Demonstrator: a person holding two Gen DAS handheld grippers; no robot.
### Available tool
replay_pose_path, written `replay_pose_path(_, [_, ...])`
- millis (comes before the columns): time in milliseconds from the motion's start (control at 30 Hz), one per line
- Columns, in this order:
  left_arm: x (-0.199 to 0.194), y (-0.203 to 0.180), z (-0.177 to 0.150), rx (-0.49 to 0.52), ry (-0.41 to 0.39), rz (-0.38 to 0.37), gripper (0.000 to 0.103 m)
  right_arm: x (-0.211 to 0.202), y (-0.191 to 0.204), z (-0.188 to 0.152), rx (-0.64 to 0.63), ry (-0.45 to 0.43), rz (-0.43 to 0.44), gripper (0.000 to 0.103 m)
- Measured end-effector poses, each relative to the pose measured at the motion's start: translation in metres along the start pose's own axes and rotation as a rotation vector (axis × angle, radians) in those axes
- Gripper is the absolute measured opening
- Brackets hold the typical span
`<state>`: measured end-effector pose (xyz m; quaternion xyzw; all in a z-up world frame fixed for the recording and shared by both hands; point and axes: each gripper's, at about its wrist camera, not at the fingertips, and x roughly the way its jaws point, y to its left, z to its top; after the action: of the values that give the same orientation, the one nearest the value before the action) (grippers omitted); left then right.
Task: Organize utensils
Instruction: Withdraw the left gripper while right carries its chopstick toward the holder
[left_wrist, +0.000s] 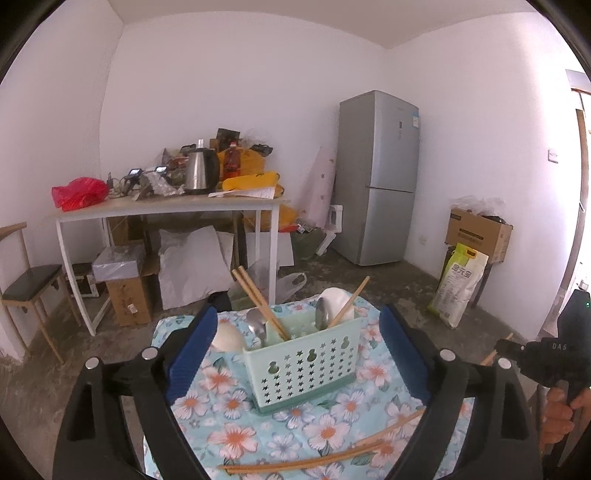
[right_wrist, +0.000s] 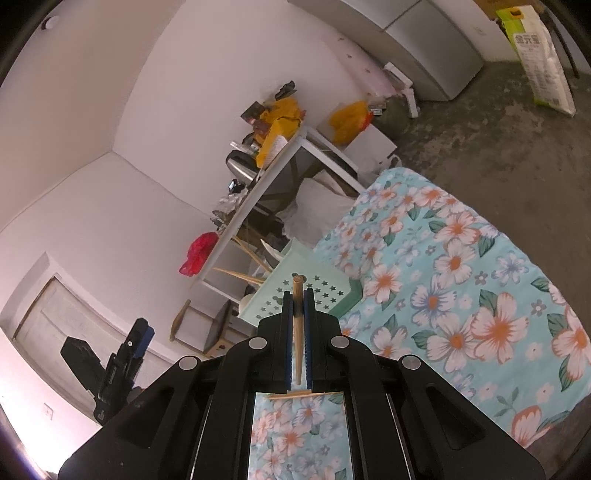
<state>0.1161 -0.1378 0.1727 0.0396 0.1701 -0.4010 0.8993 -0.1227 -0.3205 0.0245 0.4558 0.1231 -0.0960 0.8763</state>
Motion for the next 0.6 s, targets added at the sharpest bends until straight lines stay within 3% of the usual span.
replay_pose_path(600, [-0.007,0.014,-0.013,-0.052,0.028,0.015,0.093,-0.005,0.004,-0.001,-0.007,-0.005,0.004,0.004])
